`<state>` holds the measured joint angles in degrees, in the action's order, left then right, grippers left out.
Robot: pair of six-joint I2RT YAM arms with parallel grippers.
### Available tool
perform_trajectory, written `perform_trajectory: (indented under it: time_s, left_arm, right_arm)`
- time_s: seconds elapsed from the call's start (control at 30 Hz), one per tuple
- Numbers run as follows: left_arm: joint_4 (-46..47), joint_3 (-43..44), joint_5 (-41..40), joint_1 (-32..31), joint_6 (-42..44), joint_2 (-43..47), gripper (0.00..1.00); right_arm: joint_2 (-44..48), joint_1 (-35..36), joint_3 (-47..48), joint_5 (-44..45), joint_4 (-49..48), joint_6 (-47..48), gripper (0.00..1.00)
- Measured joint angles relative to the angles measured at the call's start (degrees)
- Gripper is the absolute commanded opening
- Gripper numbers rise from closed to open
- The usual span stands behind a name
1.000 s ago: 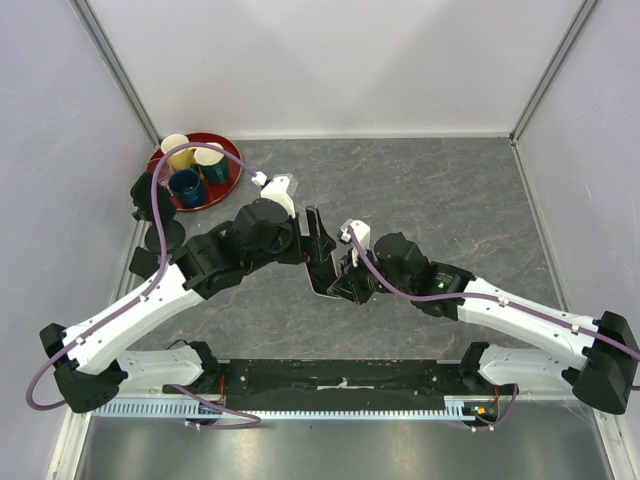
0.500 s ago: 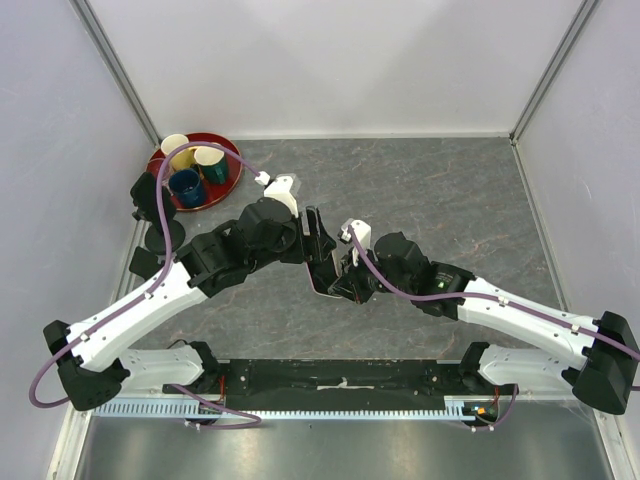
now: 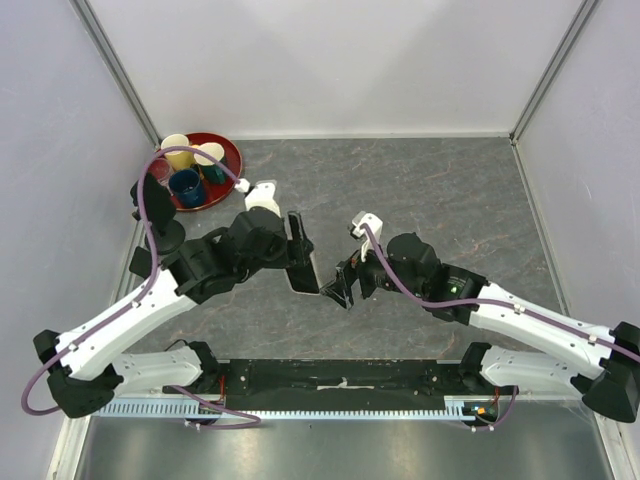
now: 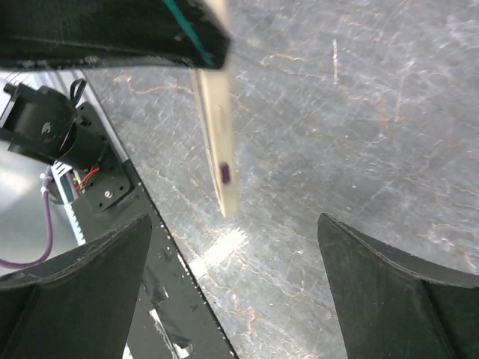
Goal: Place the phone on the phone stand
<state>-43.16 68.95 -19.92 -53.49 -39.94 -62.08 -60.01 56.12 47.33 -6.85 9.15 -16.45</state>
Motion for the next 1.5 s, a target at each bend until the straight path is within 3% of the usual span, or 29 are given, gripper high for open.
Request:
perform_trajectory:
  time_s: [0.27, 0.4, 0.57, 1.13, 1.27, 1.5]
  left_arm:
    - [-22.8, 3.9, -17.5, 2.1, -11.5, 2.1, 0.02]
    - [-28.7, 3.9, -19.8, 12.9, -13.5, 5.0, 0.02]
    - [-28.9, 3.8, -20.5, 29.8, -11.5, 8.9, 0.02]
    - [-24.7, 3.0, -24.5, 60.2, -11.5, 0.8, 0.02]
    - [-22.6, 1.8, -24.5, 64.8, -12.2, -1.0, 0.02]
    - [-22.2, 1.8, -24.6, 66.3, -18.8, -6.3, 0.02]
  right_arm:
    - [4.4, 0.0, -0.2, 6.8, 0.0, 0.8, 0.98]
    - [4.7, 0.0, -1.5, 7.8, 0.0, 0.8, 0.98]
    - [4.7, 0.0, -3.4, 7.8, 0.4, 0.8, 0.98]
    - [5.1, -0.1, -6.5, 7.6, 0.4, 1.3, 0.98]
    - [5.9, -0.3, -6.5, 7.8, 0.4, 1.6, 0.98]
    - [6.5, -0.5, -6.9, 8.1, 0.3, 1.7, 0.98]
